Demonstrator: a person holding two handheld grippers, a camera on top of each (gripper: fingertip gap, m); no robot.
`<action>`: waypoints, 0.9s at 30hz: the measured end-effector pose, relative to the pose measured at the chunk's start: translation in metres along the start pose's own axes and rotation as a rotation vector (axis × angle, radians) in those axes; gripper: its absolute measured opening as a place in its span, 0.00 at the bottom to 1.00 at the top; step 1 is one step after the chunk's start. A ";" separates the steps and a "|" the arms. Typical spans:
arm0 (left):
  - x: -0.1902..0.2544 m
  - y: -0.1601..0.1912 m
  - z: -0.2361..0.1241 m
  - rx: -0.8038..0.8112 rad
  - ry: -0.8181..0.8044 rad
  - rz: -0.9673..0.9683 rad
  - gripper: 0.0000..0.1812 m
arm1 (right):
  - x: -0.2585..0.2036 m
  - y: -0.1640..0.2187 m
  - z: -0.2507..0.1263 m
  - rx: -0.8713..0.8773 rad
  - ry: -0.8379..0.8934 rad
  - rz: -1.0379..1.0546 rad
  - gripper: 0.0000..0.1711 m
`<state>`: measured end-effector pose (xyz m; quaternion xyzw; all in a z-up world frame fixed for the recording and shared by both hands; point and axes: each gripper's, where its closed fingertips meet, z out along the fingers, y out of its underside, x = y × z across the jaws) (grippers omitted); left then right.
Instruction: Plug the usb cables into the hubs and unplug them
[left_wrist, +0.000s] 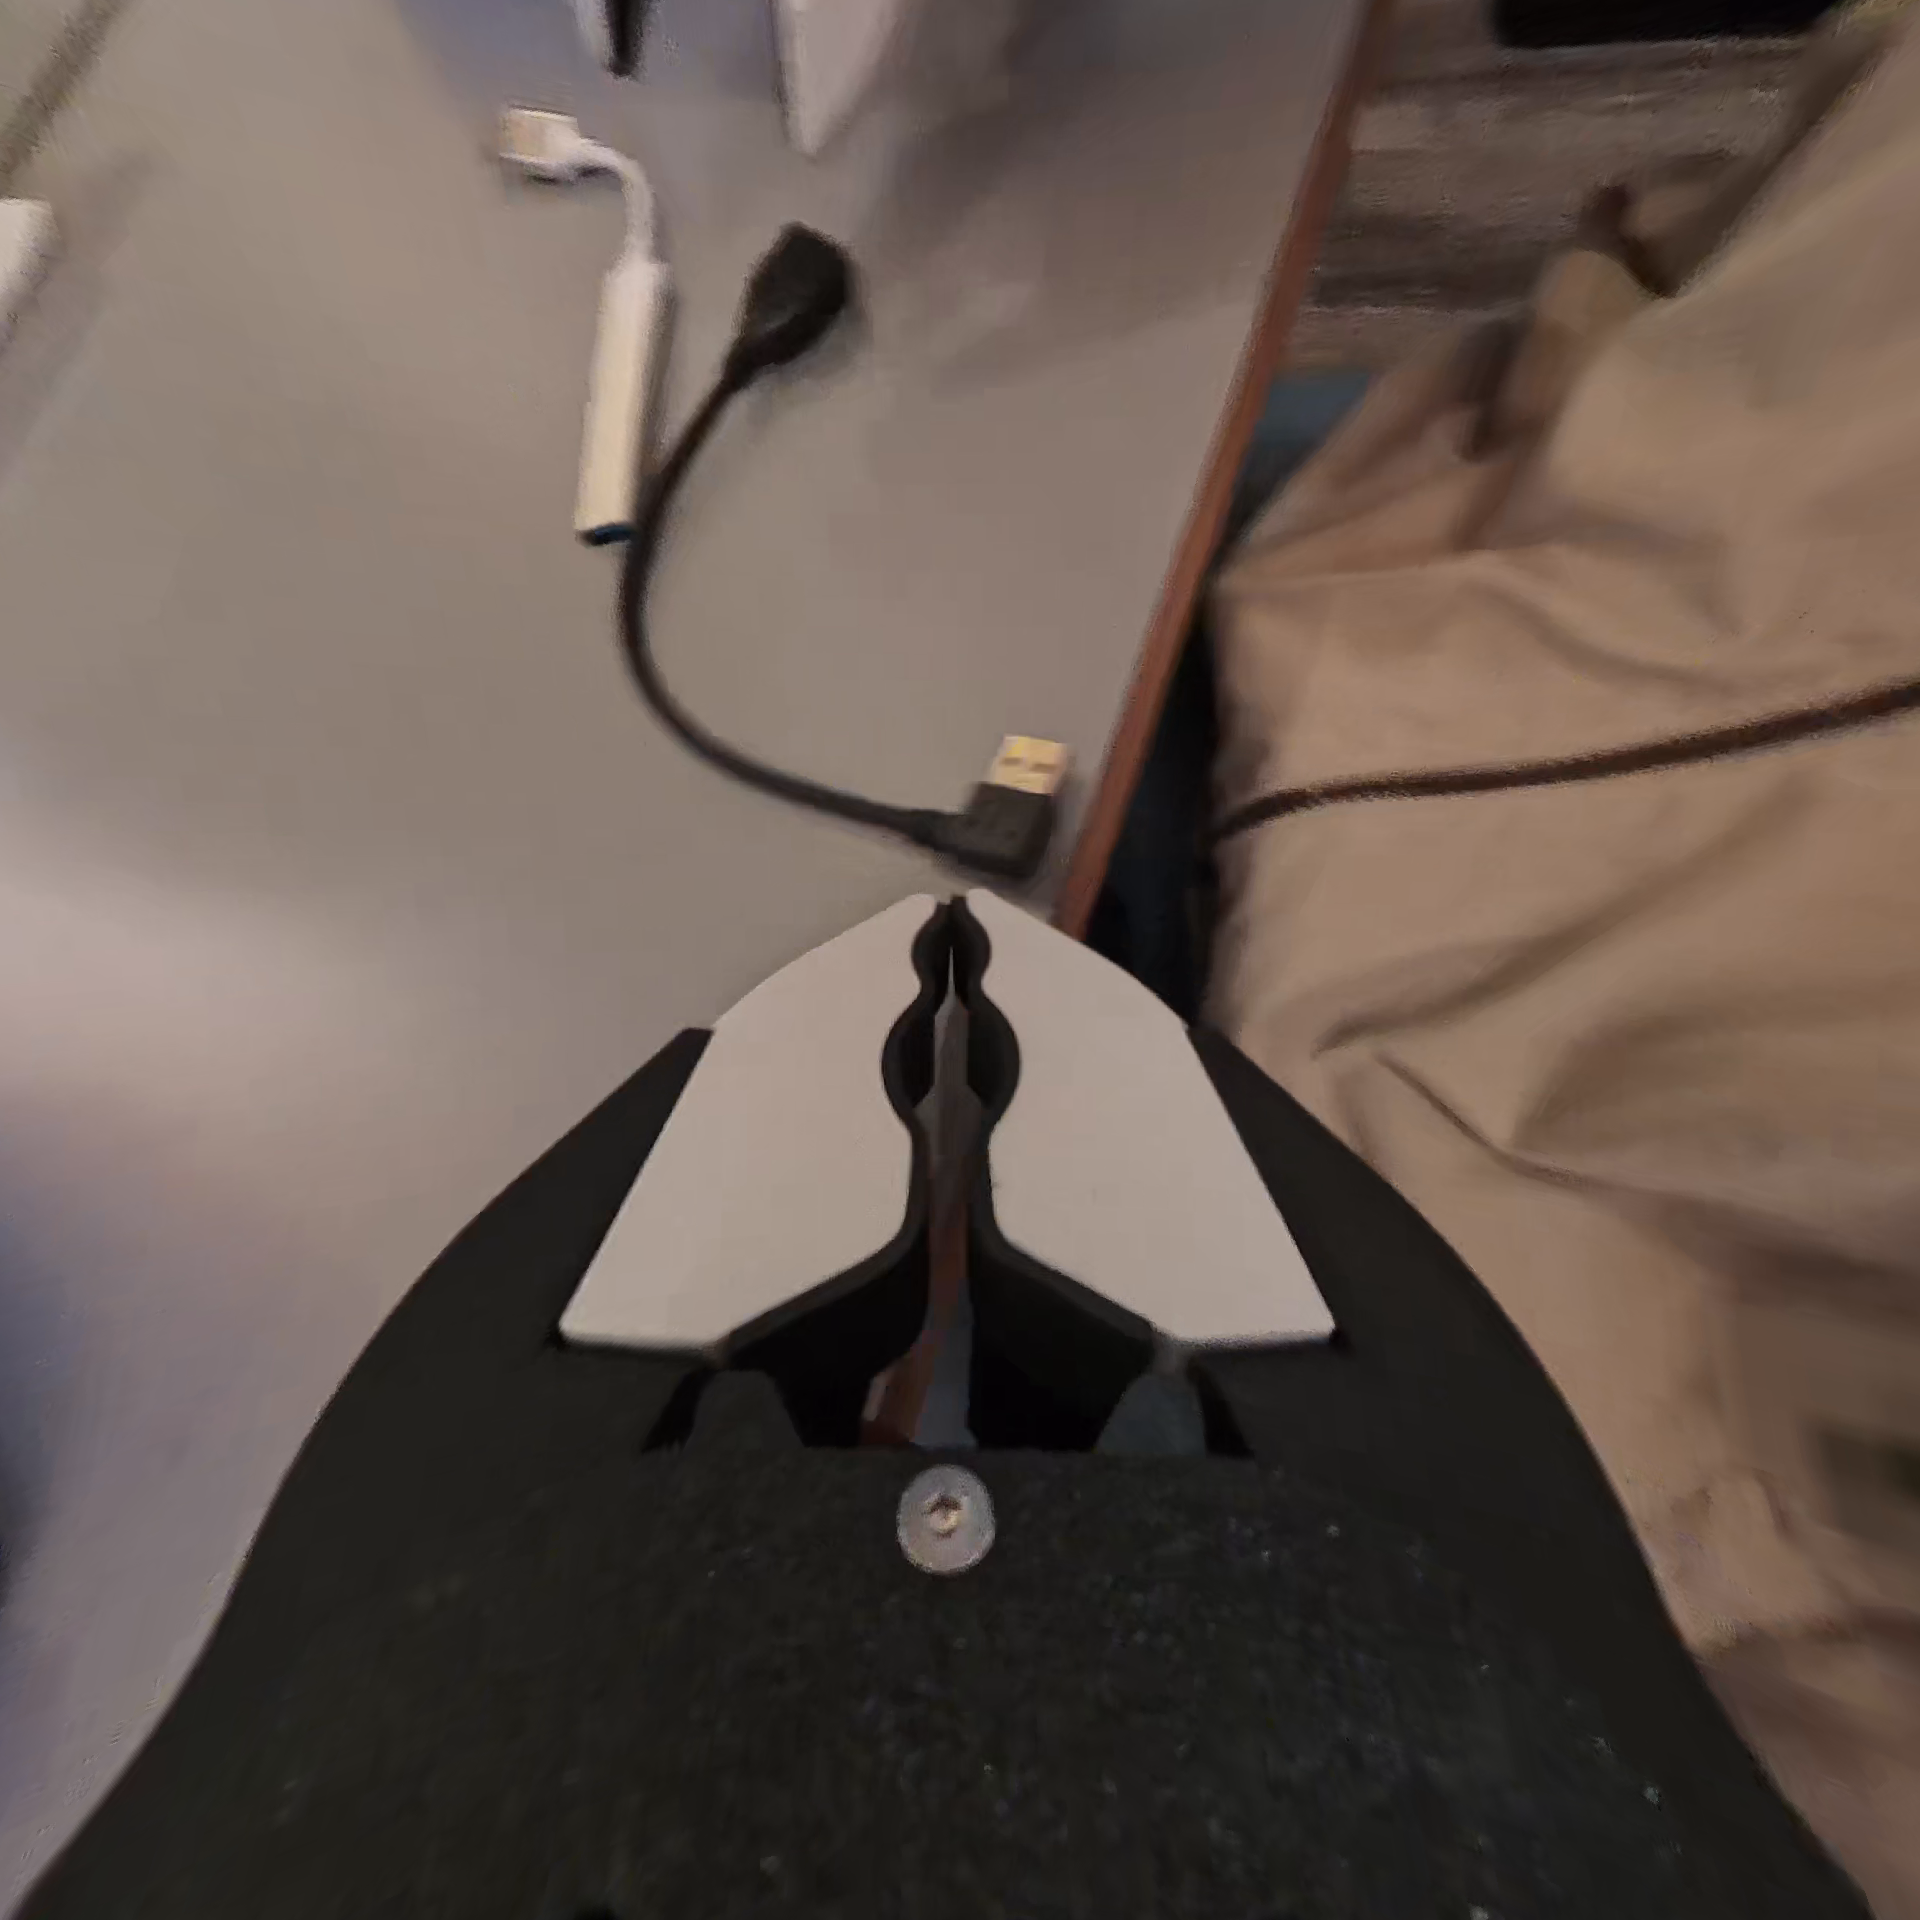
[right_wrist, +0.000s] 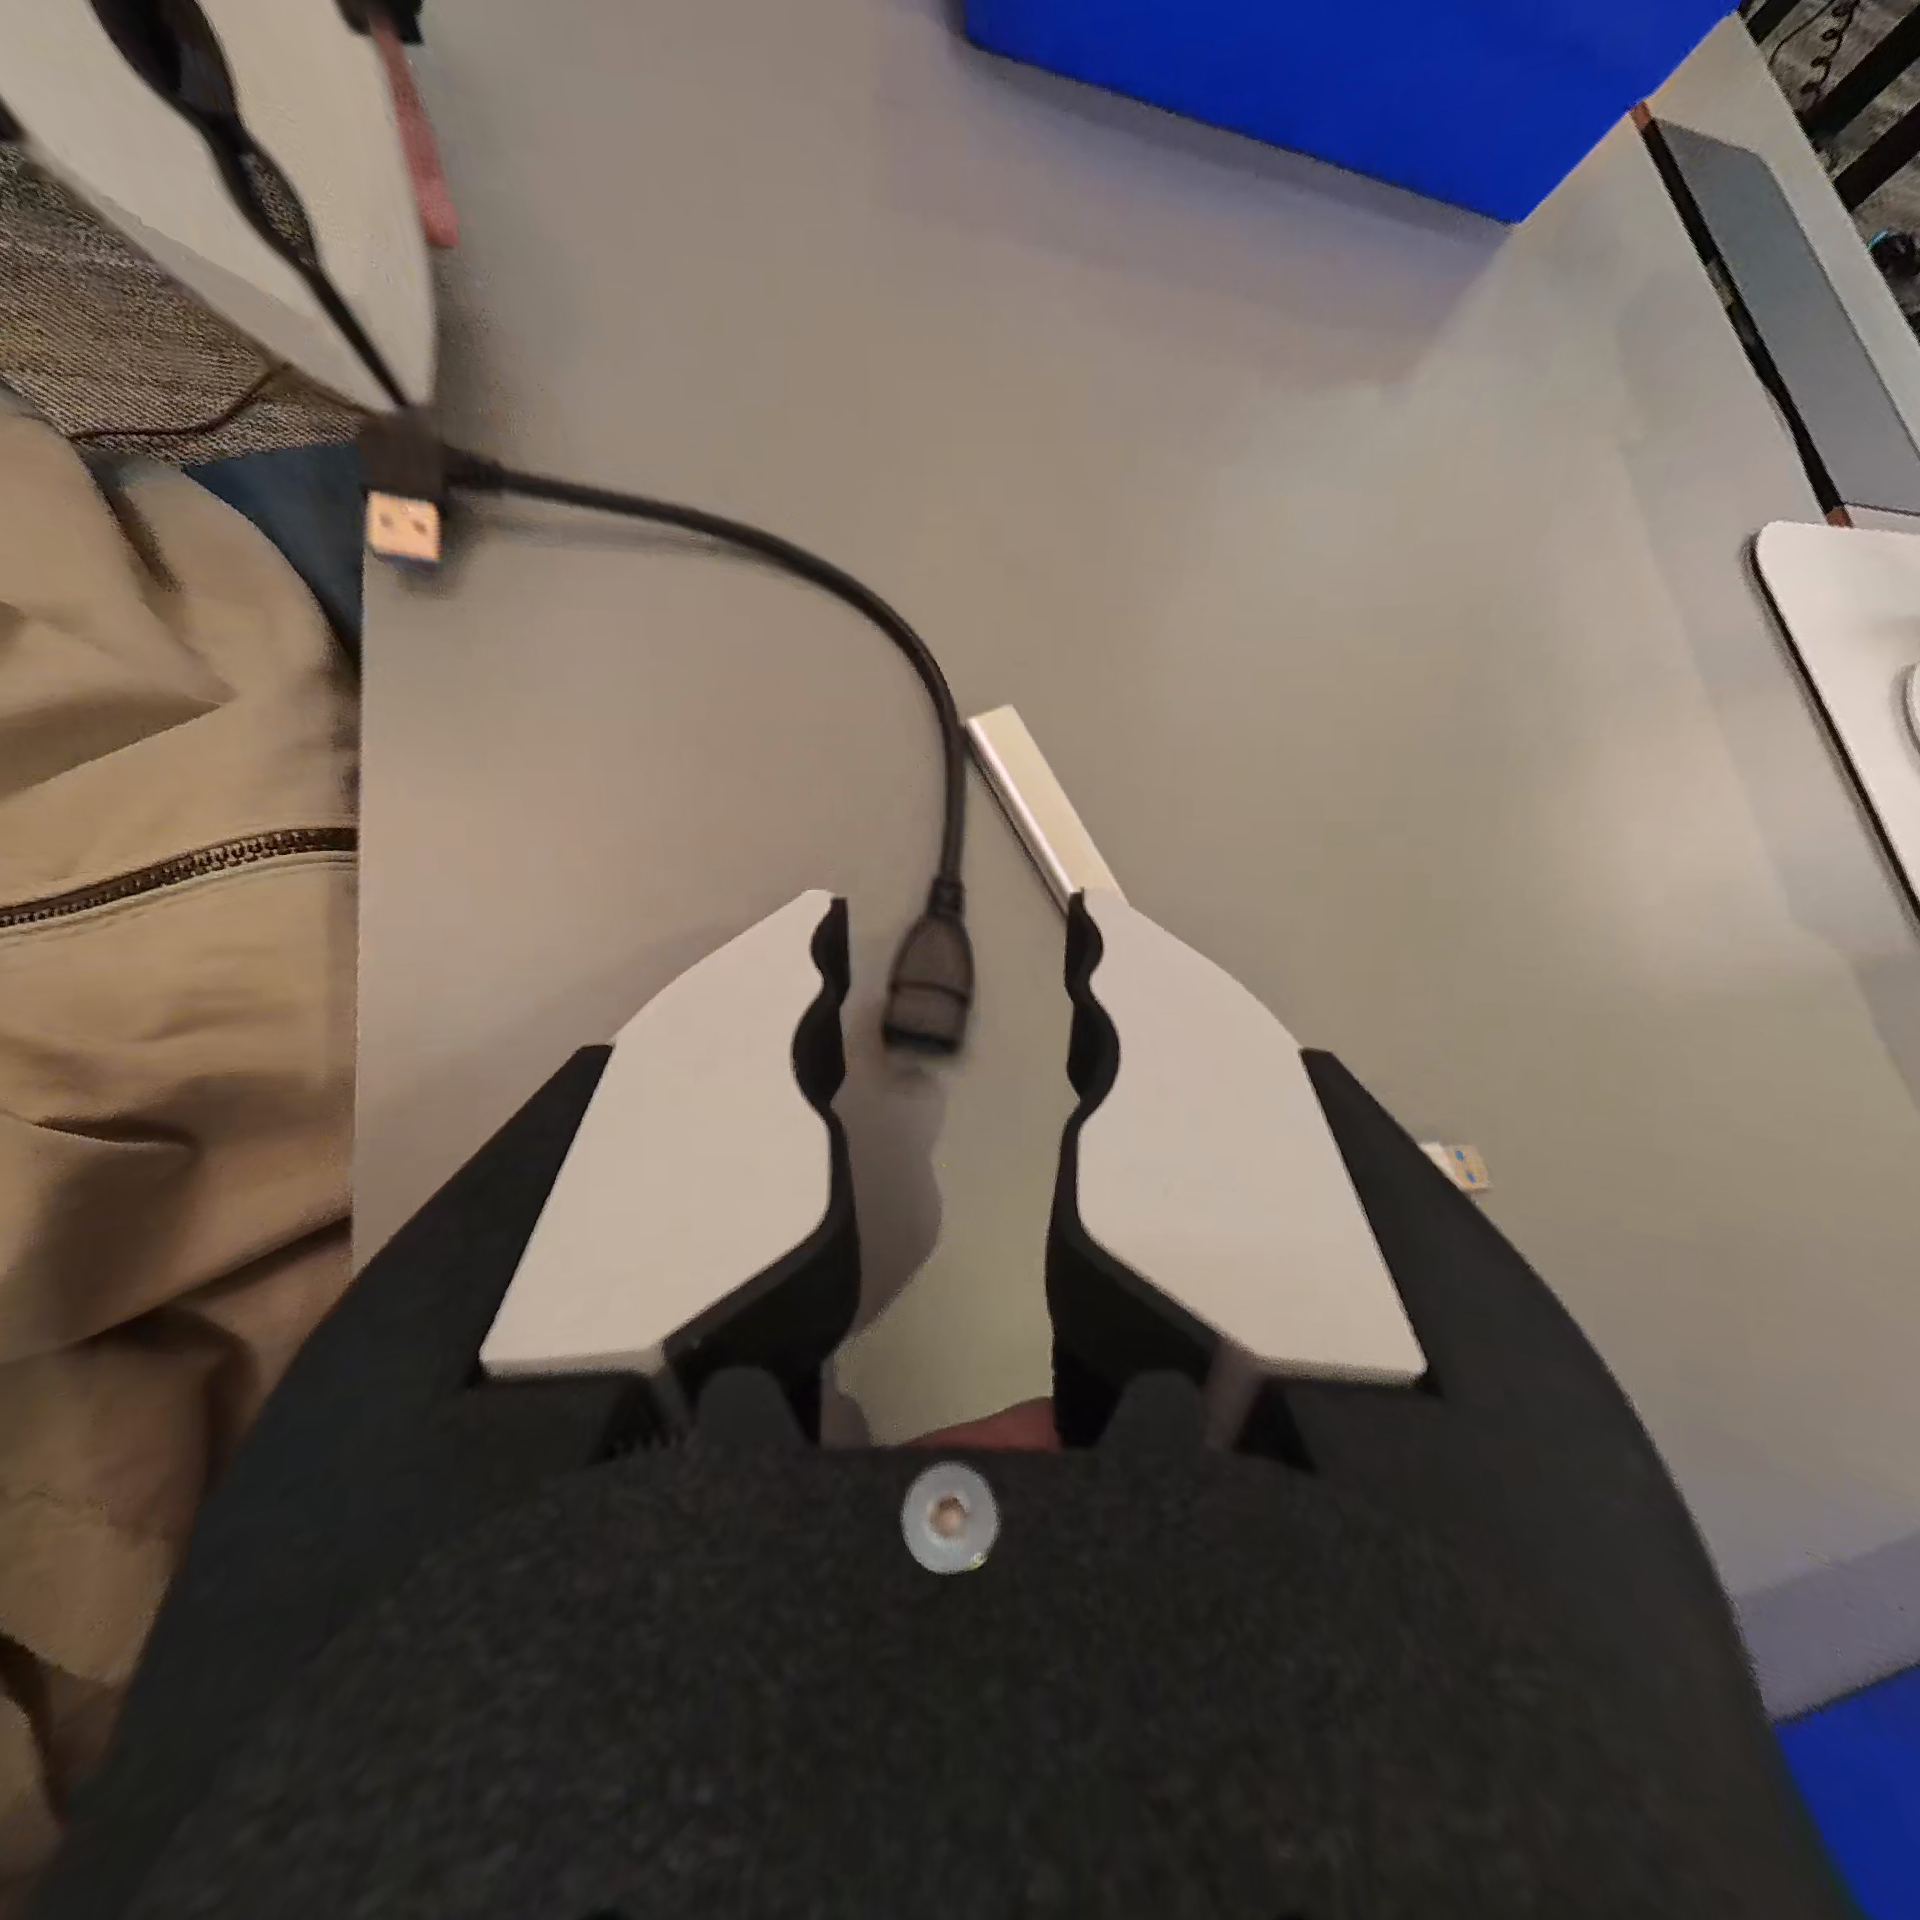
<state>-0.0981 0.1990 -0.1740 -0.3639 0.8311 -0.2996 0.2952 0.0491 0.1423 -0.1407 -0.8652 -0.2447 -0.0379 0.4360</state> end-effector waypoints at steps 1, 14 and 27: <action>-0.006 0.000 0.000 0.007 -0.060 -0.001 0.00 | -0.001 -0.002 0.000 0.002 0.002 -0.006 0.23; 0.021 -0.016 0.009 -0.133 0.368 0.245 0.22 | -0.012 -0.017 -0.006 -0.016 -0.004 -0.071 0.23; 0.018 -0.006 0.019 -0.324 0.520 0.266 0.09 | -0.002 0.007 -0.014 -0.042 0.004 -0.025 0.22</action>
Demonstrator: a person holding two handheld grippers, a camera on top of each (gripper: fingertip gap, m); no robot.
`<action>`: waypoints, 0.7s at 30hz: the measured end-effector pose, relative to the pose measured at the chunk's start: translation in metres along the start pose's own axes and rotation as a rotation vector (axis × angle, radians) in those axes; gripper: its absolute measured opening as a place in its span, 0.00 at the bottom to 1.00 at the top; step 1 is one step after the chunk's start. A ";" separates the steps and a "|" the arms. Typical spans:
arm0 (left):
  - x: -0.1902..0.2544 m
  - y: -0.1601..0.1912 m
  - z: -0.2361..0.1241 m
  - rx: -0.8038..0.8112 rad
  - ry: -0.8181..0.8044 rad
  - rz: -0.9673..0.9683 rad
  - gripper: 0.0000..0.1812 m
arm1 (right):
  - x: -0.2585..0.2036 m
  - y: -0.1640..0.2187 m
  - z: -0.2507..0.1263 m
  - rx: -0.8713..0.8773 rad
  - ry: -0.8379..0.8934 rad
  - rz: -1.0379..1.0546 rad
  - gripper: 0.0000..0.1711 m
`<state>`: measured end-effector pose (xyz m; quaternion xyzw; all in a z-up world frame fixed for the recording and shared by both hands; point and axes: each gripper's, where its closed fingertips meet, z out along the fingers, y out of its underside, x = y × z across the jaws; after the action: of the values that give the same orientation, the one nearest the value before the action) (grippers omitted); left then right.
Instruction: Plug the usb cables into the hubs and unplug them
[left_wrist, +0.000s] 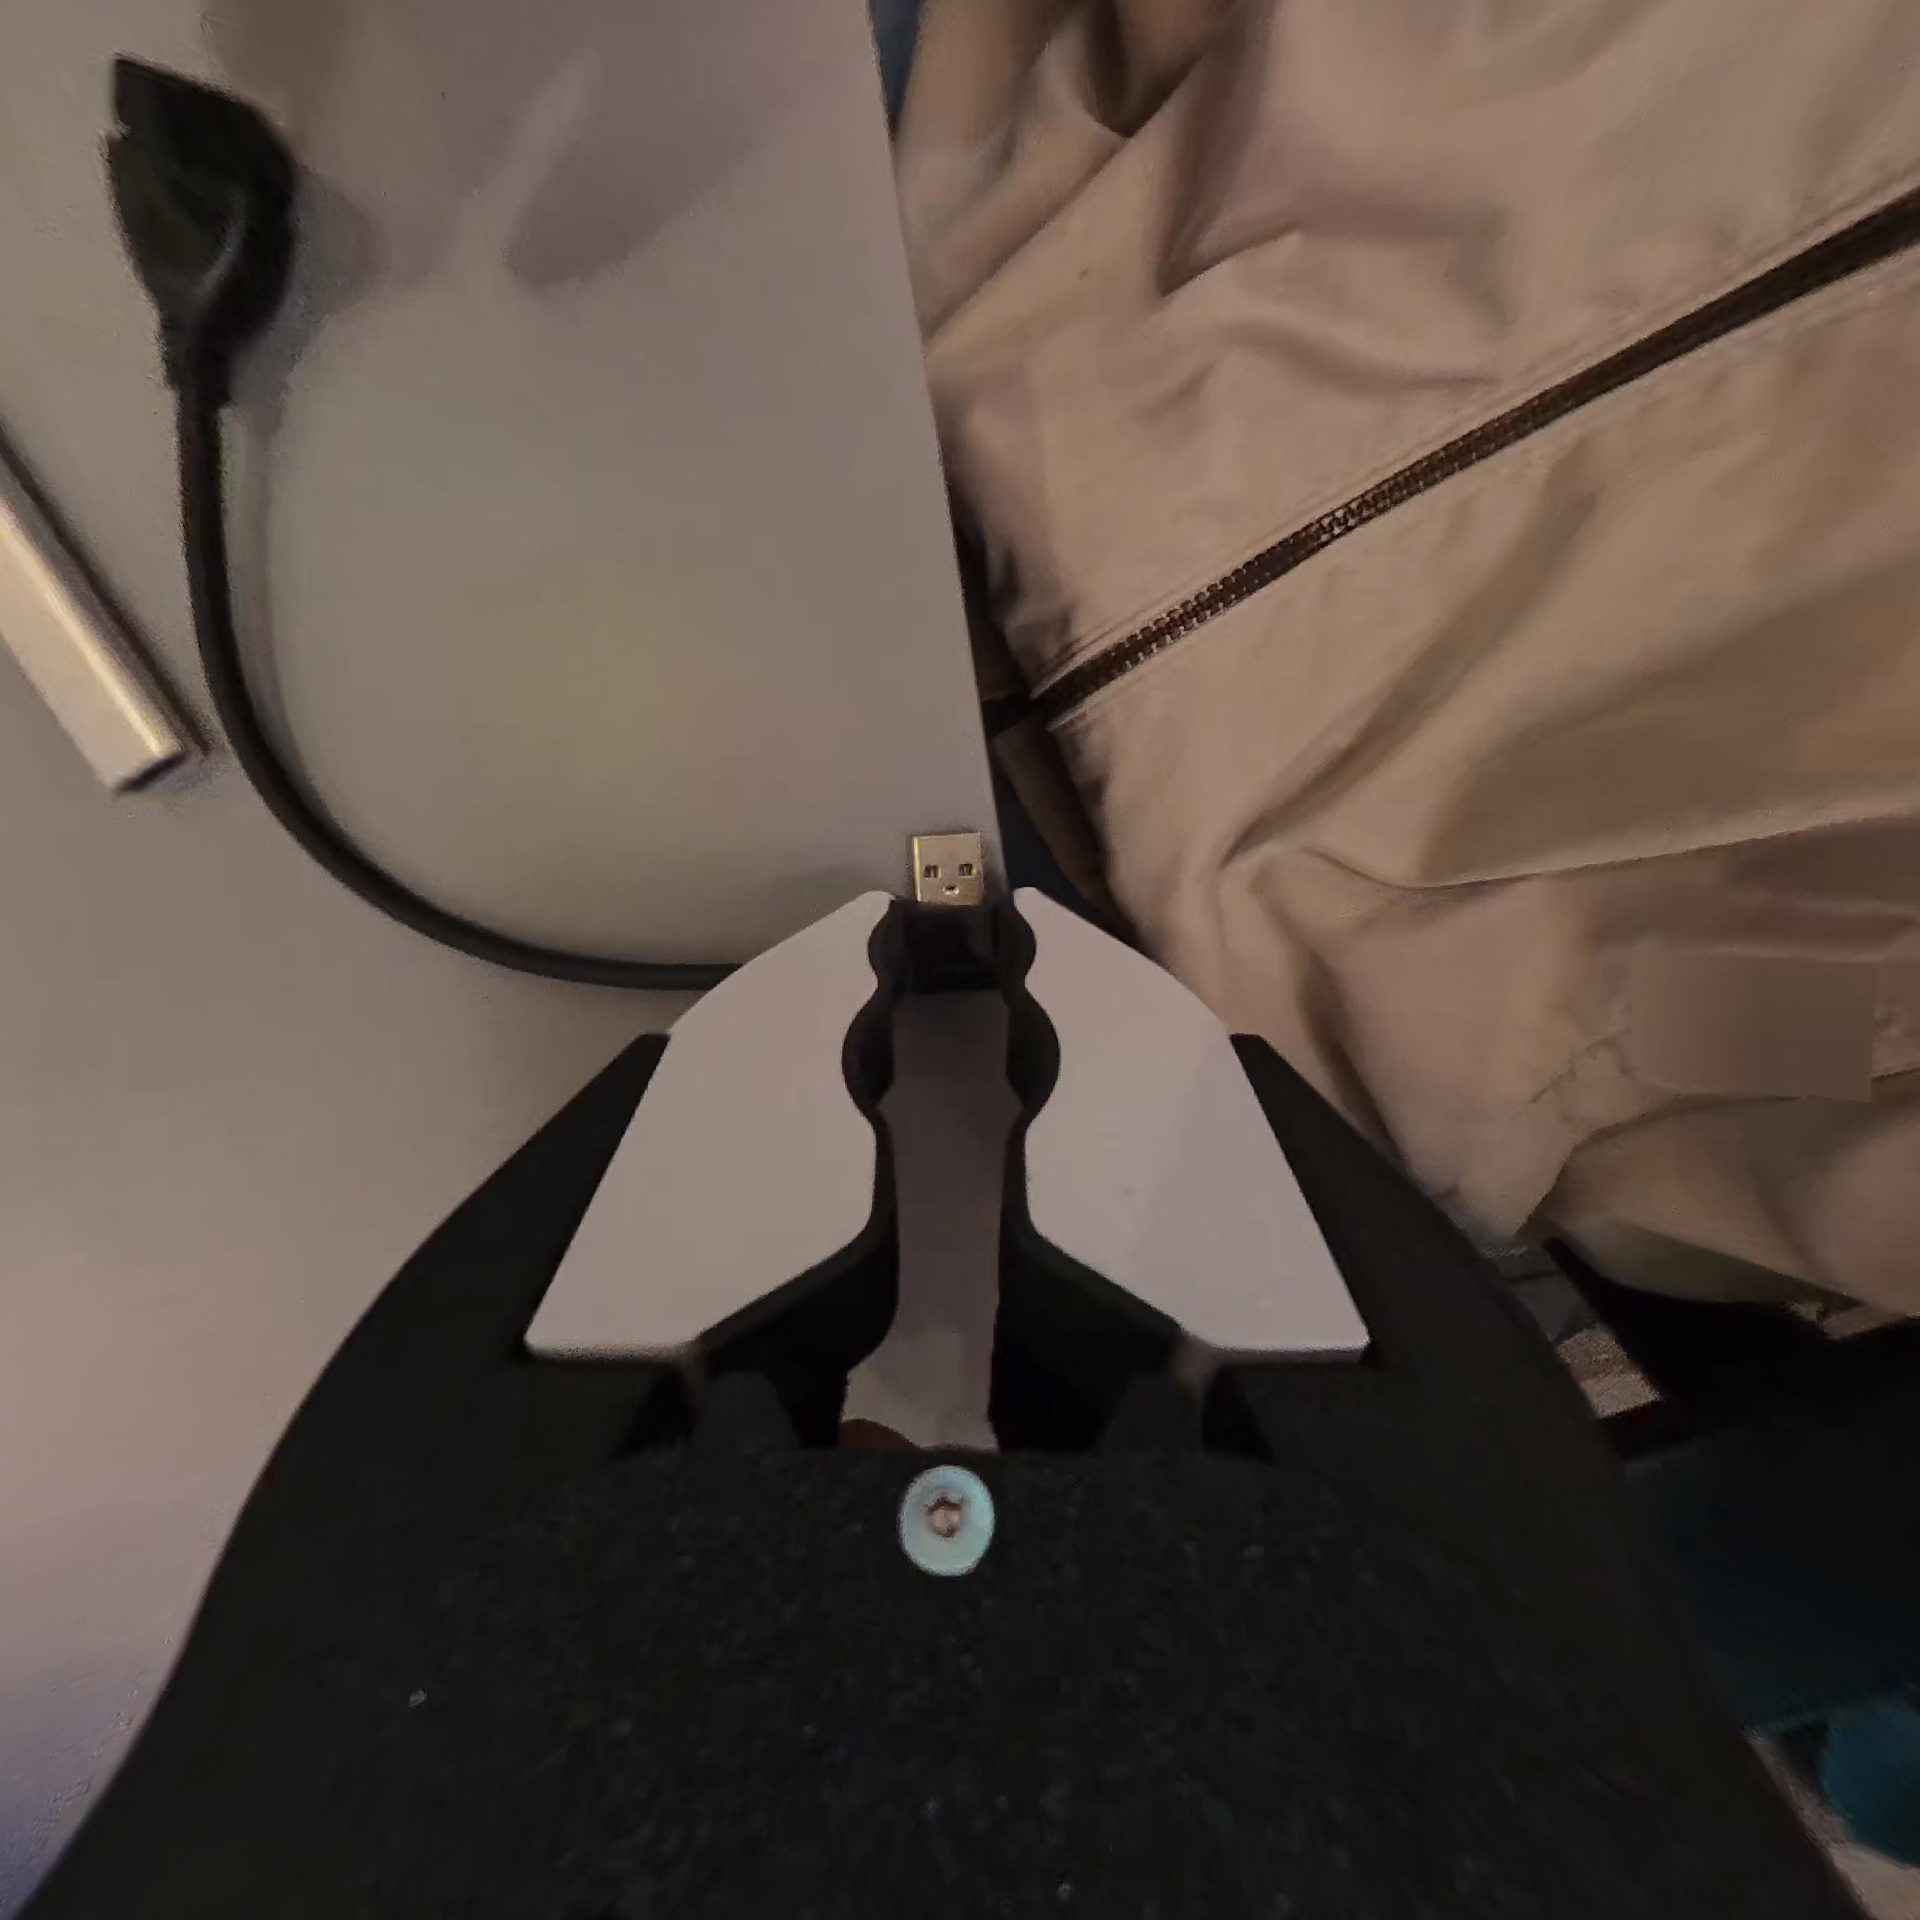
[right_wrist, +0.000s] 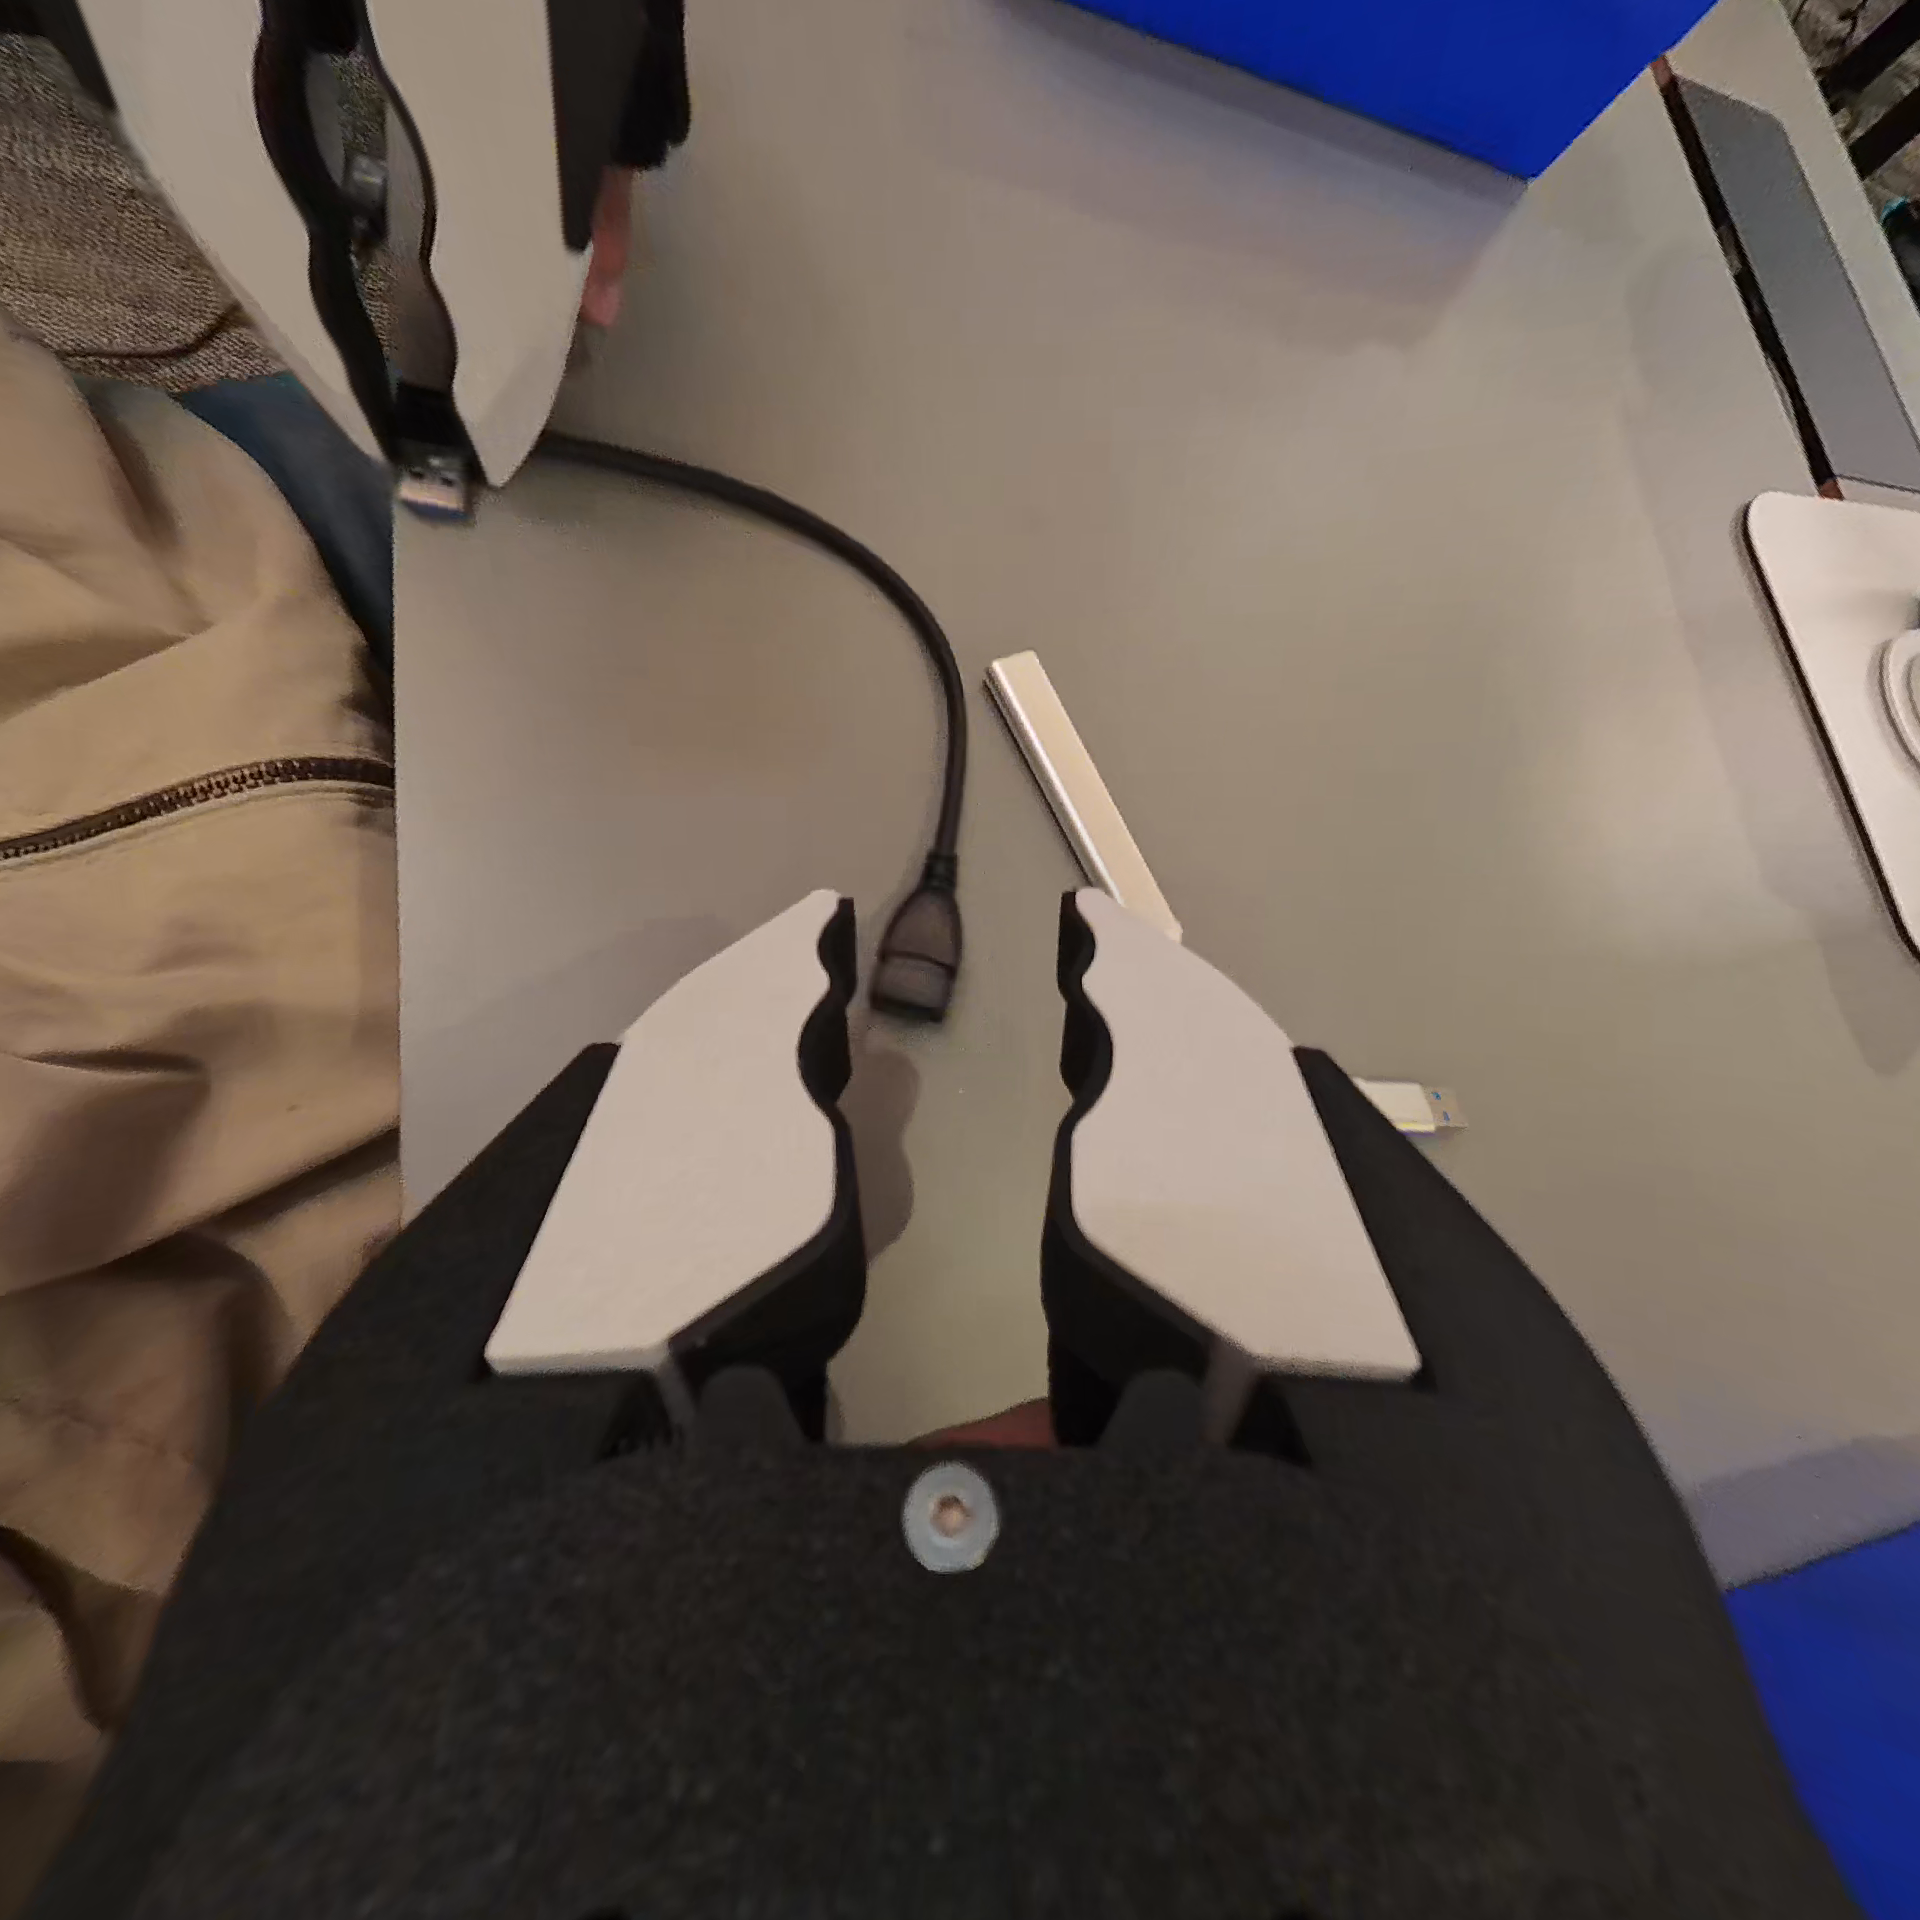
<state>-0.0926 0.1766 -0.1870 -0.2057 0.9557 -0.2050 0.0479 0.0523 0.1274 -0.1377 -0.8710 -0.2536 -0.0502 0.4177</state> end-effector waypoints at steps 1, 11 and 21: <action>-0.002 0.003 -0.001 0.011 -0.011 -0.030 0.09 | 0.001 0.002 -0.001 -0.002 0.005 0.002 0.21; -0.008 0.045 -0.050 0.185 -0.227 -0.240 0.09 | 0.030 0.026 0.018 -0.127 0.157 -0.118 0.22; -0.014 0.073 -0.095 0.305 -0.412 -0.327 0.09 | 0.044 0.027 0.065 -0.056 -0.167 0.168 0.15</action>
<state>-0.1237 0.2784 -0.1301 -0.3844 0.8384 -0.3050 0.2373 0.0953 0.1798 -0.1856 -0.9016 -0.2122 0.0507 0.3736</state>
